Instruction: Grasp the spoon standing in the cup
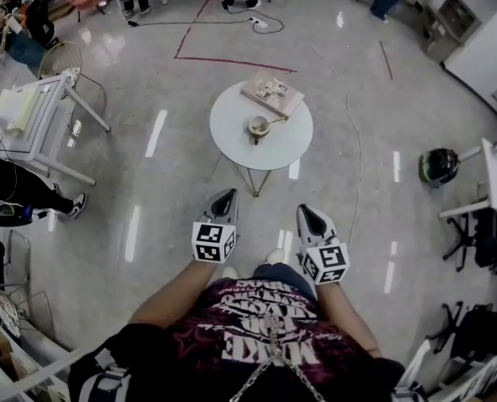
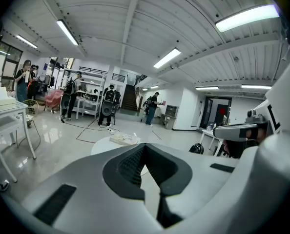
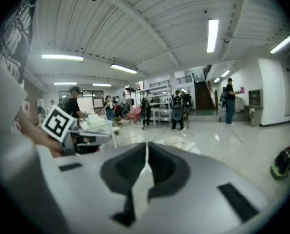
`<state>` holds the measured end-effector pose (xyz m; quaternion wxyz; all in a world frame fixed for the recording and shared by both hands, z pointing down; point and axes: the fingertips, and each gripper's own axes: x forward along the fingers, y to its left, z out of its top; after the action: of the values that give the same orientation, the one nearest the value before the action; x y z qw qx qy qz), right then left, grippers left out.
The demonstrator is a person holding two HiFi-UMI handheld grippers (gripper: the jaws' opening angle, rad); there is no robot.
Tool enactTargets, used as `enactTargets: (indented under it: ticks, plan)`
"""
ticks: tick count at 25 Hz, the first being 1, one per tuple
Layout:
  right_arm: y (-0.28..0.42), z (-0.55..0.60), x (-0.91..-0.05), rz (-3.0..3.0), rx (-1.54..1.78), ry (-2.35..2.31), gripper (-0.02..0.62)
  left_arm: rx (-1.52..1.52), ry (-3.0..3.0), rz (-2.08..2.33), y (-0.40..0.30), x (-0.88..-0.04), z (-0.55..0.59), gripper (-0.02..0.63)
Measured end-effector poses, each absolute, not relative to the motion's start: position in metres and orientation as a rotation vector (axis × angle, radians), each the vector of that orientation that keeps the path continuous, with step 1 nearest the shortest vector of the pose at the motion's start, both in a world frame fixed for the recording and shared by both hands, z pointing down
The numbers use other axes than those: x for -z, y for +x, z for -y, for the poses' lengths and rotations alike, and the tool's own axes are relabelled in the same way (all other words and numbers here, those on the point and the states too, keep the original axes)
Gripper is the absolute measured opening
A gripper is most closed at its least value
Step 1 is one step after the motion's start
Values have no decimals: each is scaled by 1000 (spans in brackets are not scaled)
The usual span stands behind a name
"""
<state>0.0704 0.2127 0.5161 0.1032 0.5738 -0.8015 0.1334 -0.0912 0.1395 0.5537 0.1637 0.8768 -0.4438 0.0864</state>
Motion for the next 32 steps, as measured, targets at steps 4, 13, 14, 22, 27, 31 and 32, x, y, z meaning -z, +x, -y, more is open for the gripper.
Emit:
enactTargets:
  ticks: [4,13,14,22,27,31,32]
  plan:
    - [91,-197,-512,2378,-382,1683,35,-243,2509,1285,-72,-548,-125,25]
    - [127,-160,-498,2442,-357,1602,35,-235,2481,1372,-40,-537,-102,25]
    - [129,-157,-497,2451,-353,1590,35,-235,2475,1388,-38,-536,-100,25]
    - [150,-137,-496,2534,-330,1491,35,-225,2431,1511,-25,-530,-92,25]
    - [162,-131,-500,2558,-341,1473,35,-229,2405,1568,-22,-530,-94,25]
    - [165,-126,-507,2564,-367,1460,35,-250,2387,1588,-24,-532,-100,25]
    - [163,-125,-507,2568,-373,1456,35,-254,2382,1593,-26,-532,-102,25]
